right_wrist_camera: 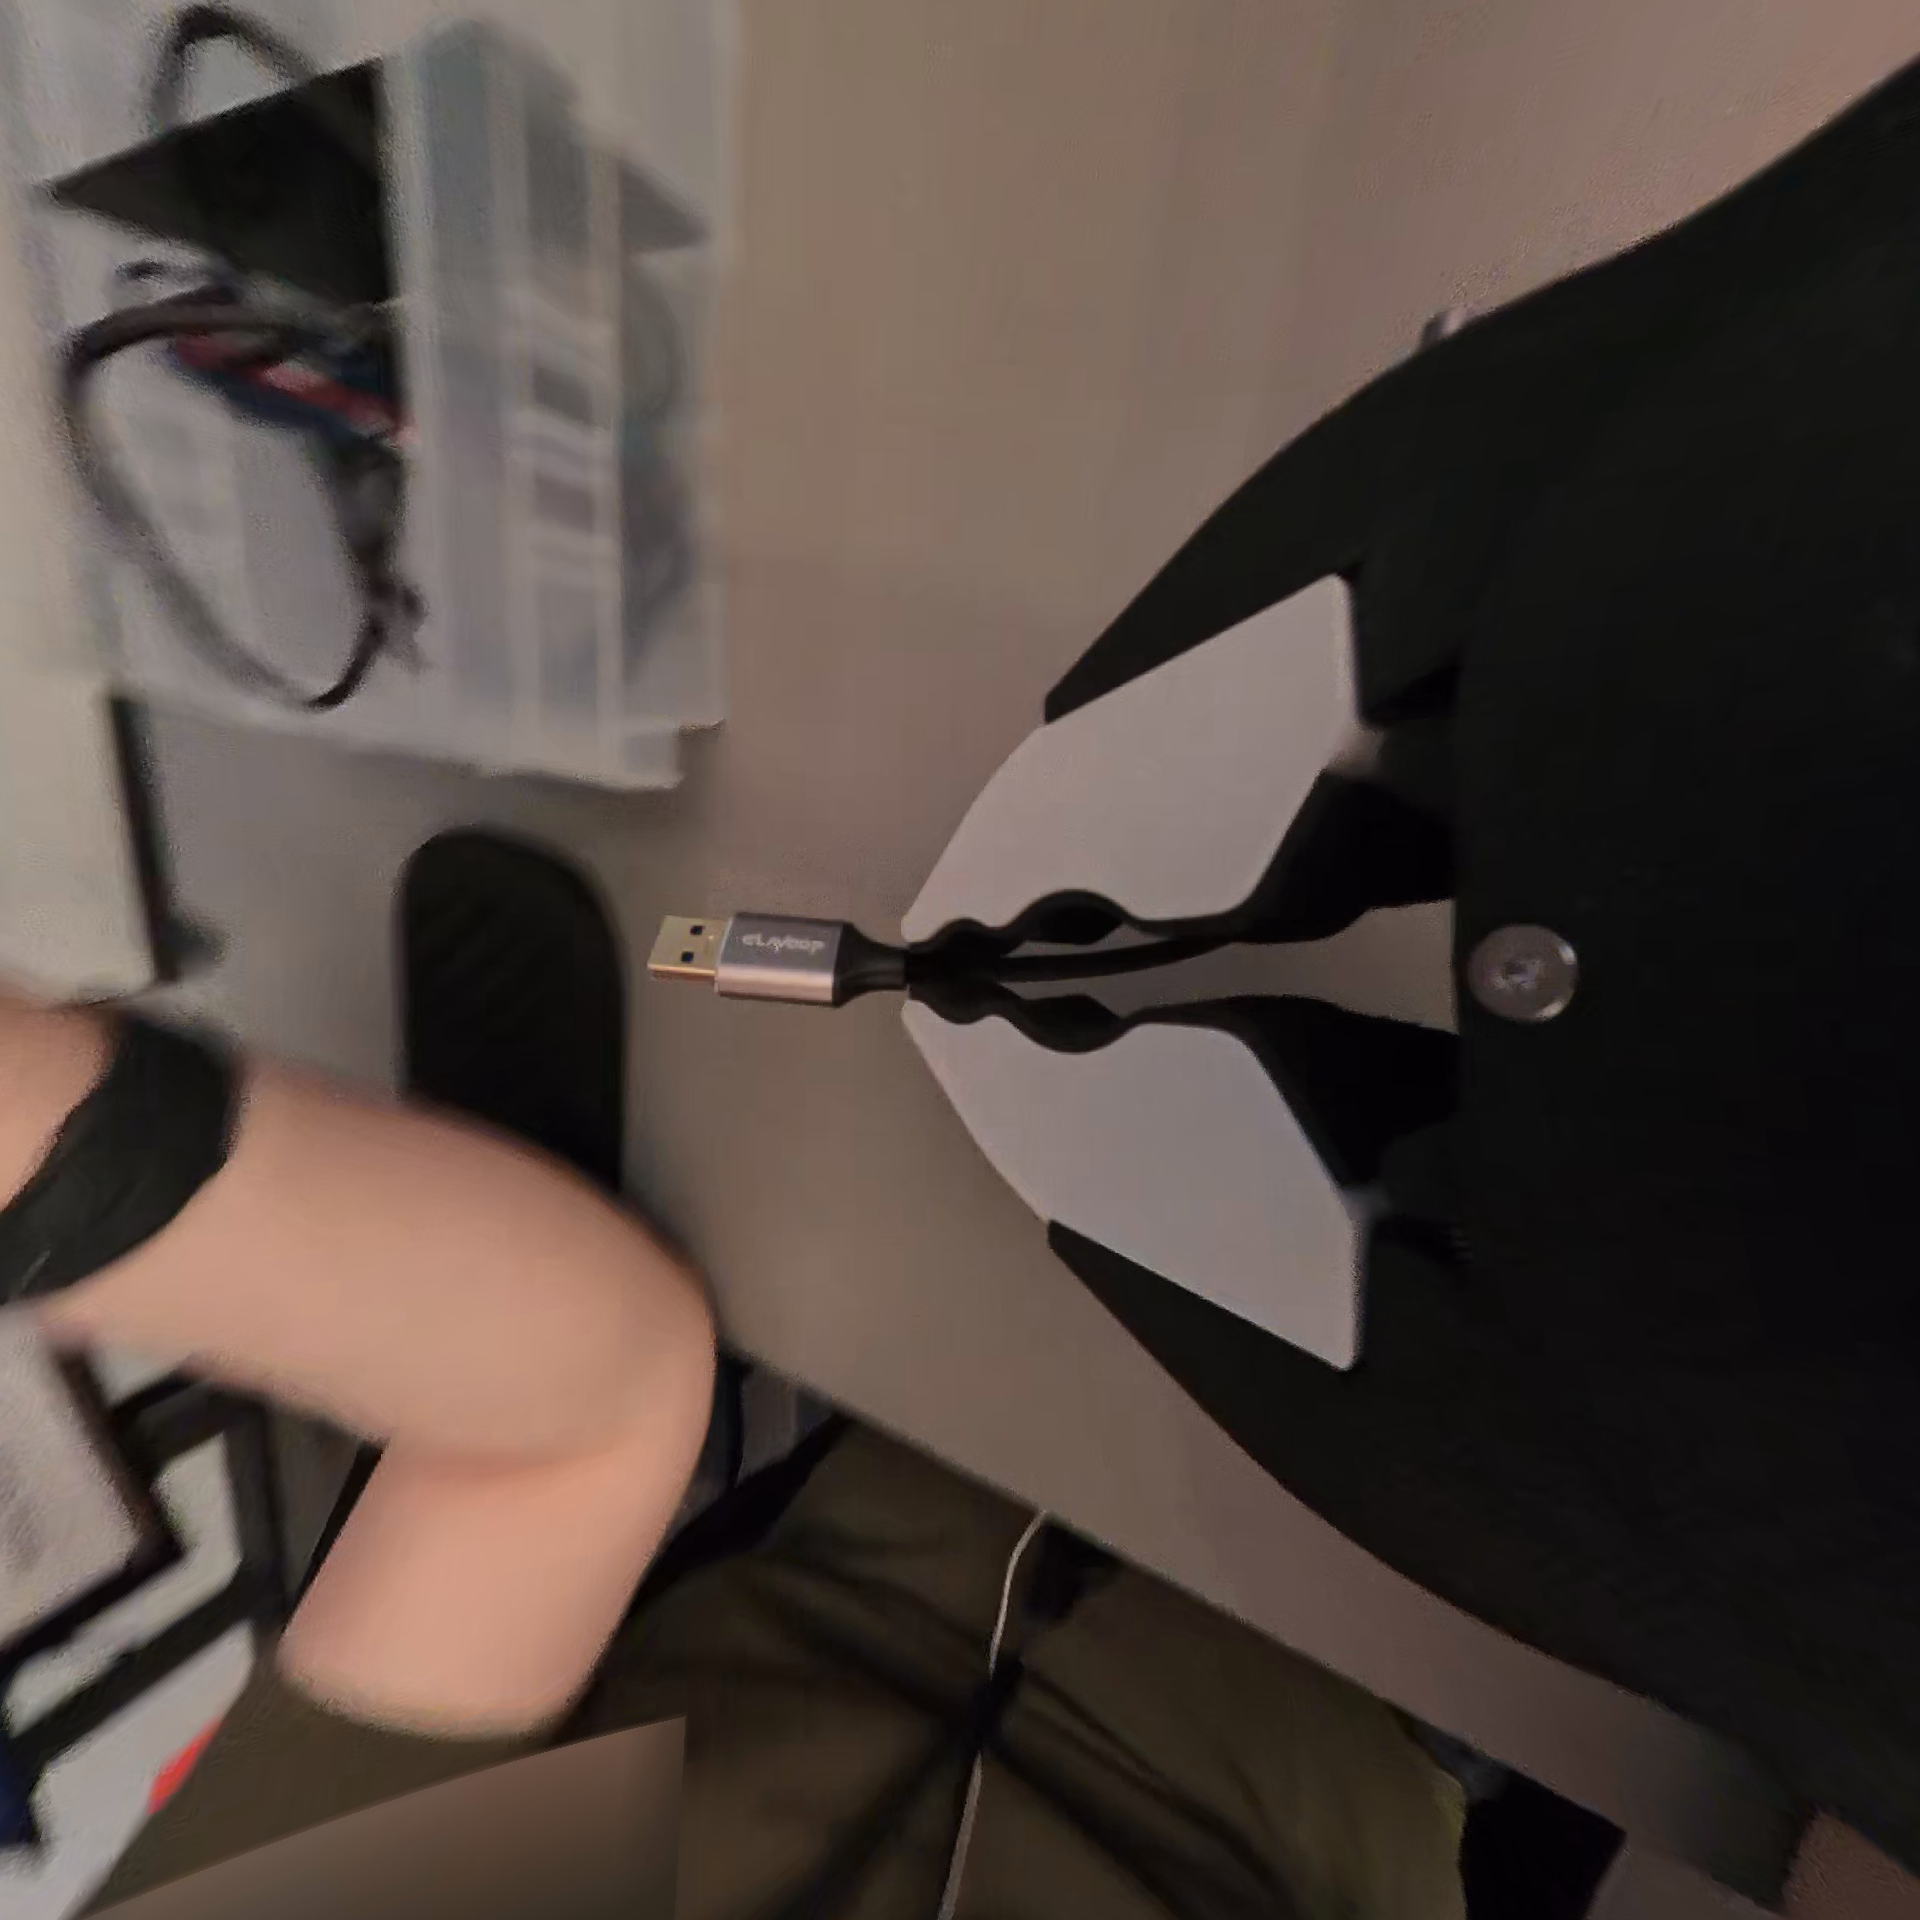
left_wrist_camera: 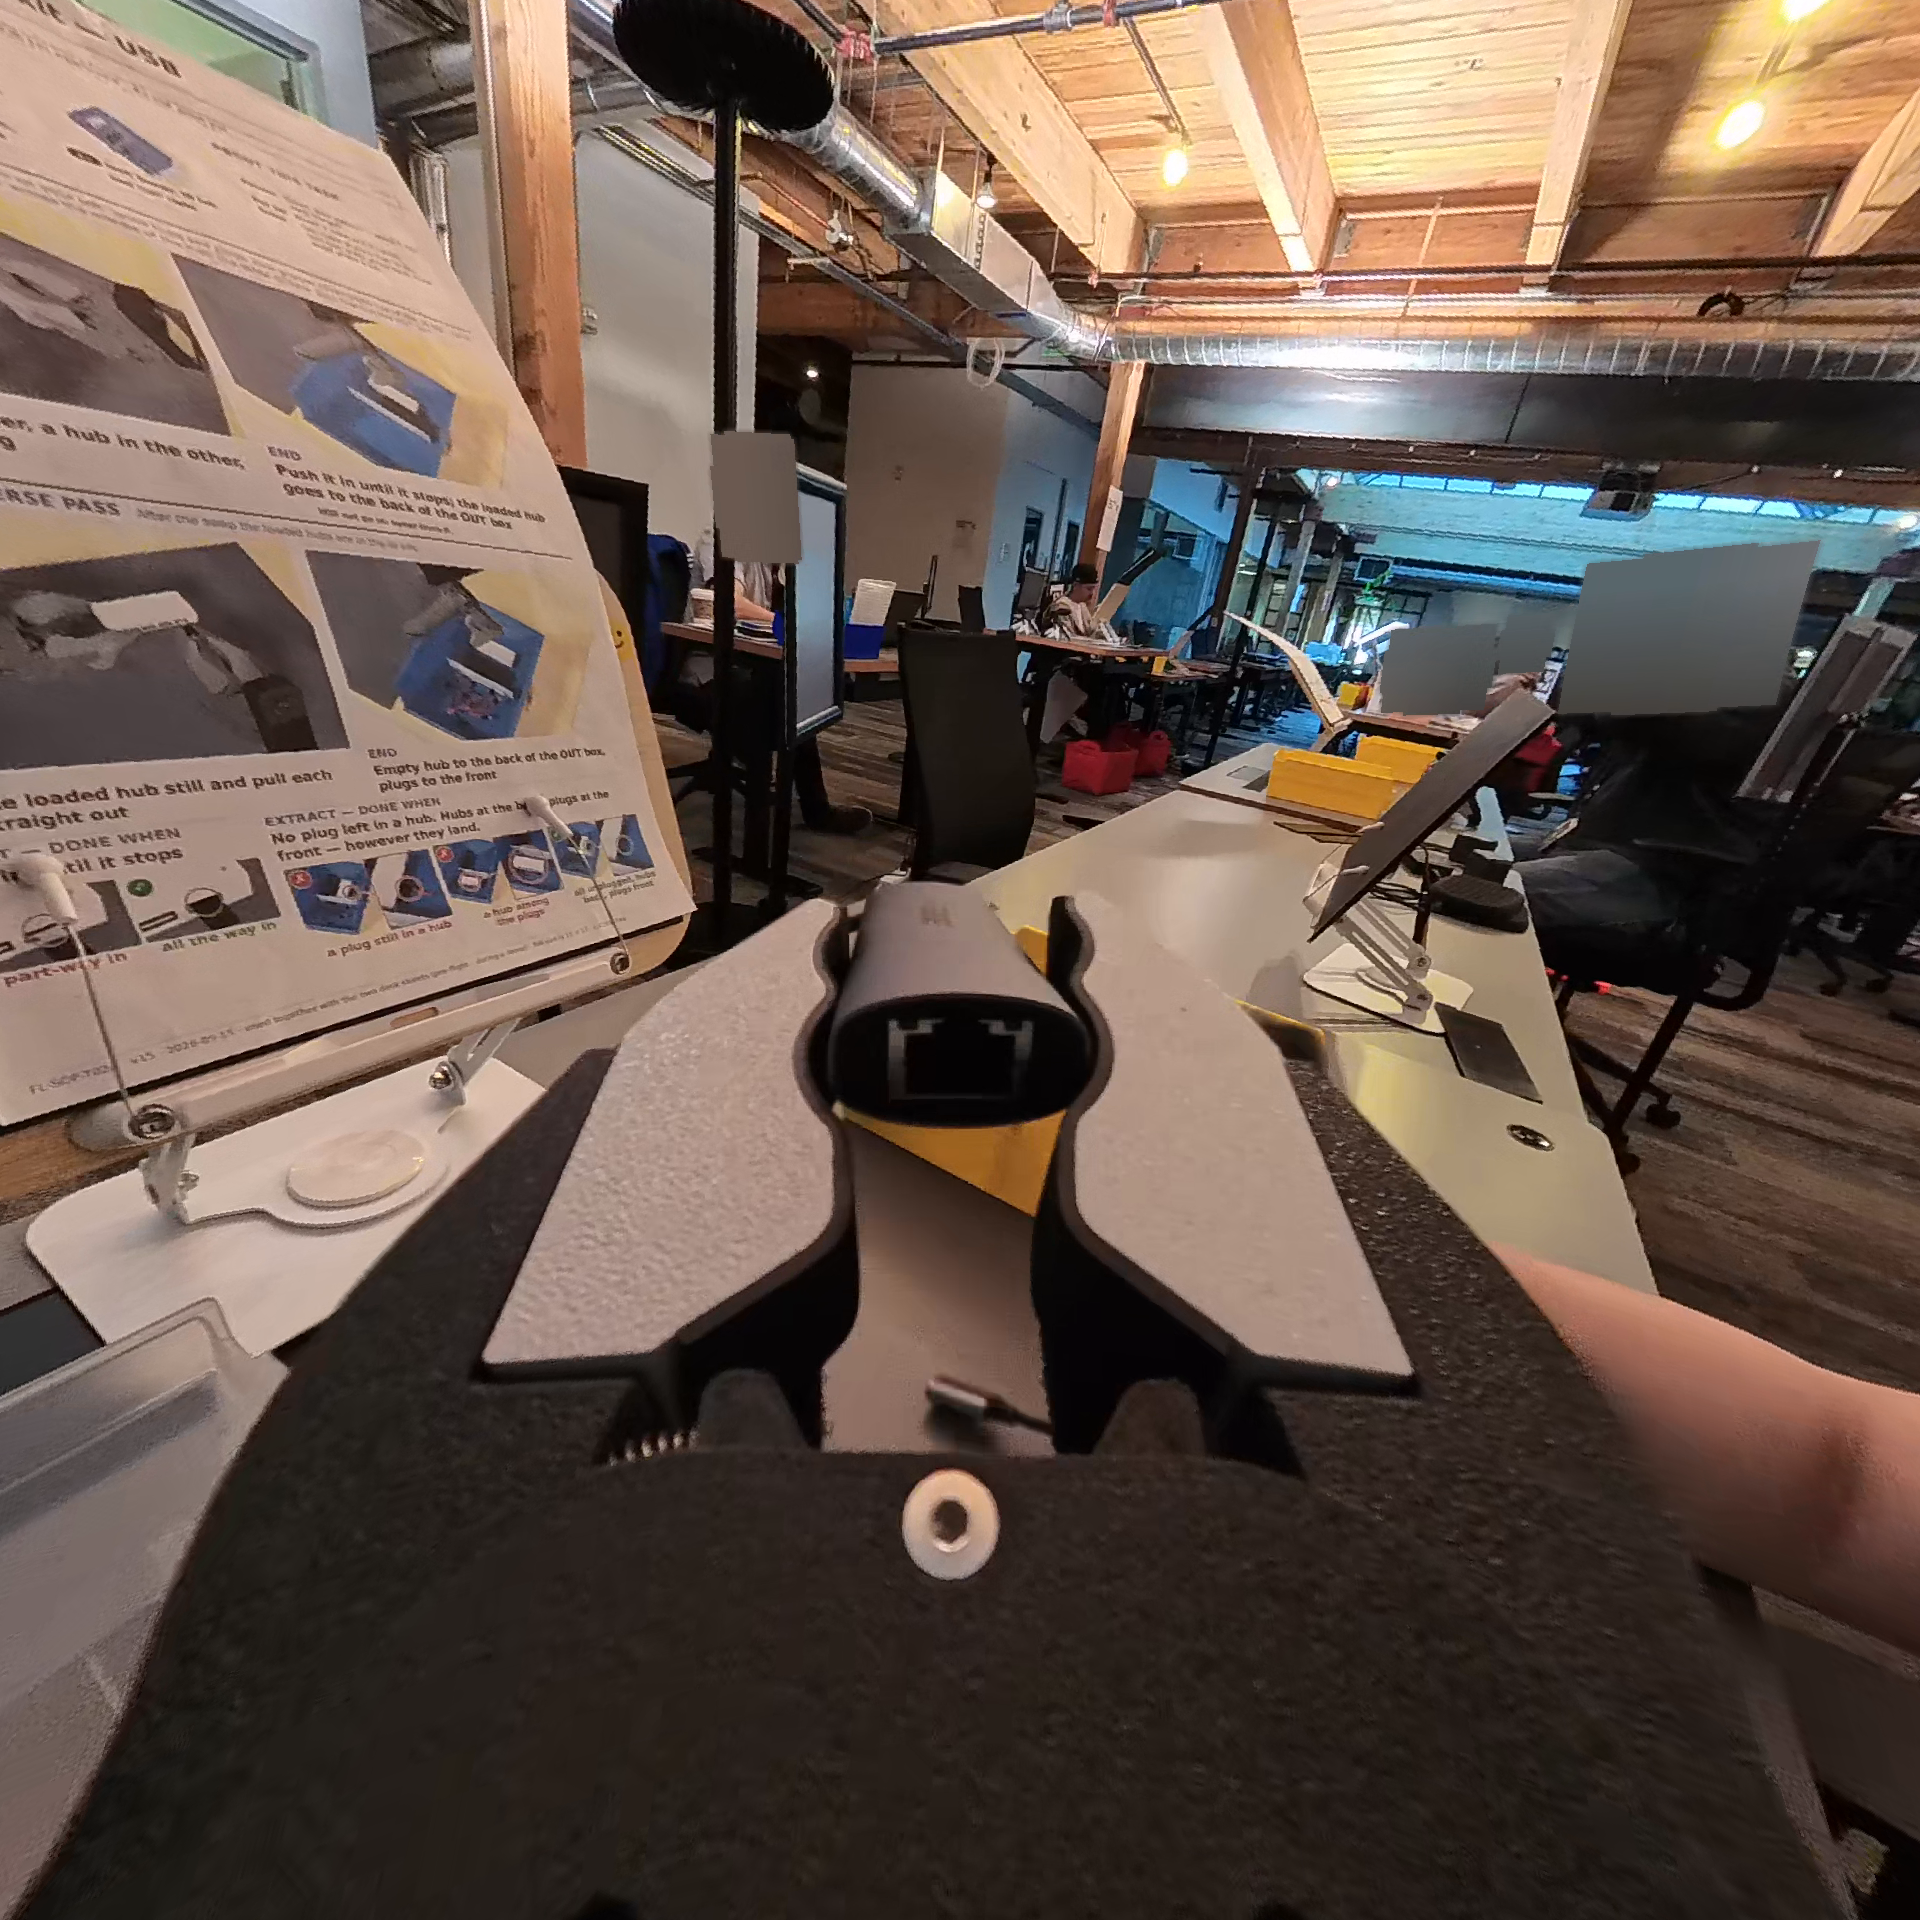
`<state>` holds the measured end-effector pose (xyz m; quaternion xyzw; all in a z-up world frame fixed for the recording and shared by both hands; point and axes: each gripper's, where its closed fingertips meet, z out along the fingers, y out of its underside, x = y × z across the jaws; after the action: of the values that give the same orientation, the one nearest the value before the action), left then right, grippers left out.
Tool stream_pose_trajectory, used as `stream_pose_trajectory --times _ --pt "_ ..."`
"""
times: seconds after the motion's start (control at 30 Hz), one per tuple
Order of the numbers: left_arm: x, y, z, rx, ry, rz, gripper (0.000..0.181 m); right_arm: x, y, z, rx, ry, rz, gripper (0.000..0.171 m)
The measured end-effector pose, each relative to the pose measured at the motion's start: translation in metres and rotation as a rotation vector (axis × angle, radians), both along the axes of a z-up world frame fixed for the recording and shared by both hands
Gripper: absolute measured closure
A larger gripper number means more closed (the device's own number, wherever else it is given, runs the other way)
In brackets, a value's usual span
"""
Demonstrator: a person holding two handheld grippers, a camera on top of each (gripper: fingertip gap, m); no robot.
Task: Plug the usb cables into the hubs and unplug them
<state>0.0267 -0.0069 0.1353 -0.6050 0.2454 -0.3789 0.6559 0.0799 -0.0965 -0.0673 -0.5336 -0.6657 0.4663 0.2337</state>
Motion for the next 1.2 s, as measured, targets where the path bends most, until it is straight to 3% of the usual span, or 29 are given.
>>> stream_pose_trajectory --times 0.13,0.4,0.6,0.7,1.03,1.1,1.2 --pt "-0.002 -0.002 0.002 0.007 -0.006 -0.003 0.145 0.013 -0.022 0.031 0.008 0.135 0.098 0.167" --pt "-0.001 -0.003 0.001 0.005 -0.001 -0.006 0.145 0.022 -0.025 0.03 0.003 0.139 0.117 0.167" --pt "-0.004 -0.002 -0.001 -0.001 0.001 -0.004 0.145 0.004 -0.034 0.004 -0.094 0.052 0.136 0.167" --pt "-0.005 -0.001 -0.005 -0.023 0.01 -0.01 0.145 -0.003 -0.028 -0.027 -0.061 -0.079 0.094 0.166" --pt "-0.007 -0.004 -0.001 -0.032 -0.041 -0.048 0.145 0.007 -0.009 -0.081 -0.008 -0.316 0.007 0.165" --pt "-0.006 -0.004 -0.001 -0.036 -0.048 -0.053 0.145 0.002 -0.011 -0.07 -0.027 -0.242 0.018 0.157" --pt "-0.004 -0.006 0.001 -0.044 -0.068 -0.067 0.145 -0.01 0.001 -0.016 0.044 0.023 -0.051 0.153"
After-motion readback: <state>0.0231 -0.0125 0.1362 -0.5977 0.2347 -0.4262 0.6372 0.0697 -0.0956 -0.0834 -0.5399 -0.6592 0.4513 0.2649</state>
